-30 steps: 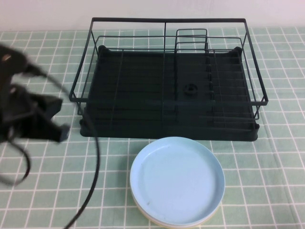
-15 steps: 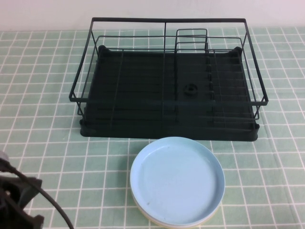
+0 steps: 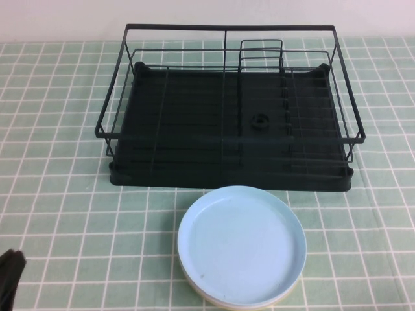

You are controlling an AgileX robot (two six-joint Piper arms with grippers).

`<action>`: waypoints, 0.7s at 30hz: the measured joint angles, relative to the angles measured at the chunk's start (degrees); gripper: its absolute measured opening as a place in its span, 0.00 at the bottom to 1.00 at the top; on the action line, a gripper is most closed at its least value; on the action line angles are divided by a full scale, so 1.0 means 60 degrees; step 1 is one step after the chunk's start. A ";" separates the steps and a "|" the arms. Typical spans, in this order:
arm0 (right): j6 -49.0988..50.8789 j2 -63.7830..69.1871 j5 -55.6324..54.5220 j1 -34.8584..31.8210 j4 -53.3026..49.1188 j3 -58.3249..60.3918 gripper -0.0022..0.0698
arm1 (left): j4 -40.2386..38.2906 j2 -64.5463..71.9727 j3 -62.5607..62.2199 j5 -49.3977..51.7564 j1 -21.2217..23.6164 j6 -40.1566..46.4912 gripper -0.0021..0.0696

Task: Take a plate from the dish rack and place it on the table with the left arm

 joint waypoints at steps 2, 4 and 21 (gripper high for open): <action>0.0000 0.0000 0.0000 0.0000 0.0000 0.0000 0.00 | 0.0000 -0.0721 0.0719 -0.0382 0.0327 -0.0242 0.03; 0.0000 0.0000 0.0000 0.0000 0.0000 0.0000 0.00 | 0.0000 -0.2367 0.0974 0.1288 0.1886 -0.0448 0.02; 0.0000 0.0000 0.0000 0.0000 0.0017 0.0000 0.00 | 0.0000 -0.2389 0.0974 0.2281 0.2458 0.0522 0.02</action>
